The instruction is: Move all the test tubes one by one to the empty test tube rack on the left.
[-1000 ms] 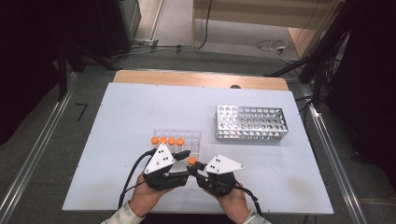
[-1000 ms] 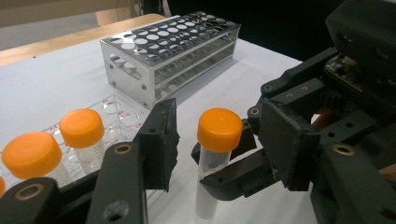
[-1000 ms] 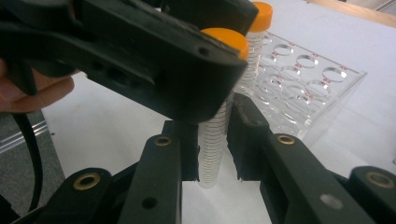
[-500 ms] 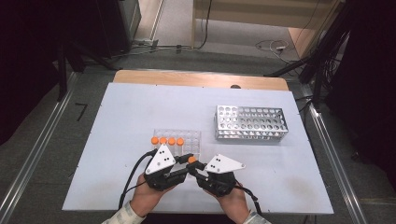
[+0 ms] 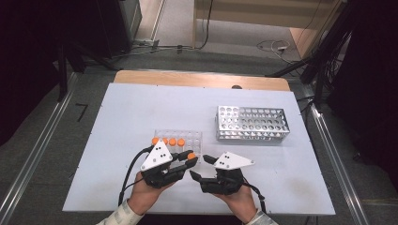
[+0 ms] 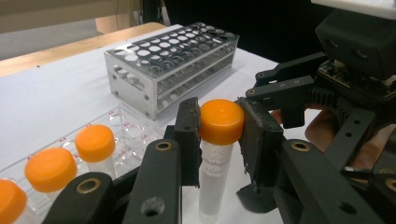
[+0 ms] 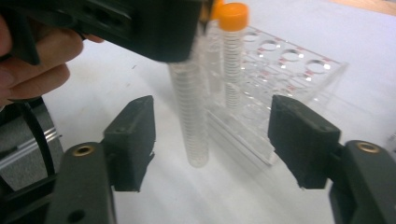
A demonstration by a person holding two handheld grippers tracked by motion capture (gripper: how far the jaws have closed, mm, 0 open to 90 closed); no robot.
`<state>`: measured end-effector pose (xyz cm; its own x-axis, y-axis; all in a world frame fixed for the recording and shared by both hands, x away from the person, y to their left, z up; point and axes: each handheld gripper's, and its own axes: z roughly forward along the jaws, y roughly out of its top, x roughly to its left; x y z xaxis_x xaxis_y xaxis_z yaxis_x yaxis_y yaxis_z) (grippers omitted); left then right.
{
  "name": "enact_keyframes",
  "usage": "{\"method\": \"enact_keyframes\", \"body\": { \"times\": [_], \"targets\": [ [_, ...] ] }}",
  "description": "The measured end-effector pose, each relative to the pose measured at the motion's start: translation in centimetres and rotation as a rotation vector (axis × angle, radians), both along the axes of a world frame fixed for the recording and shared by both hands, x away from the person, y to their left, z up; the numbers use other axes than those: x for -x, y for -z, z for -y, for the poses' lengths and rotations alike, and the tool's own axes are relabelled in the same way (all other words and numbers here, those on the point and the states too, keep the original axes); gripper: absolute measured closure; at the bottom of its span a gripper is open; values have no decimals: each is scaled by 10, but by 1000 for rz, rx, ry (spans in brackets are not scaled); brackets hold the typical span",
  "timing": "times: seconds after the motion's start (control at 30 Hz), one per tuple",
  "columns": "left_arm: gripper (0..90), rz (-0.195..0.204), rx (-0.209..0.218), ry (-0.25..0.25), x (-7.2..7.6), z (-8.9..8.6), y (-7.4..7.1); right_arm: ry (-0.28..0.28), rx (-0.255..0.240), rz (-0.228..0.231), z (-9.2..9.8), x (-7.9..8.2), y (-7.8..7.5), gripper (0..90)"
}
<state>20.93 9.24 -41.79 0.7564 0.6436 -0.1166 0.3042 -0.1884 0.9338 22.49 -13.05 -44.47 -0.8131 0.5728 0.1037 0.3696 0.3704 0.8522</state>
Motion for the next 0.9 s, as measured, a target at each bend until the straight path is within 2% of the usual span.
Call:
{"method": "enact_keyframes", "body": {
  "times": [0.17, 0.27, 0.53, 0.9],
  "targets": [
    [703, 6, 11, -4, -3, 1, -5, 27, -8, -9, 11, -5, -2, 237],
    [703, 11, 12, -7, -6, 0, -8, 46, -12, -12, 17, -7, -2, 236],
    [703, 10, 36, -52, -19, -8, -15, 87, -9, -9, 33, -8, -2, 243],
    [703, 30, 41, -111, -38, -10, -22, 93, -7, -14, 36, -8, -1, 255]
  ]
}}
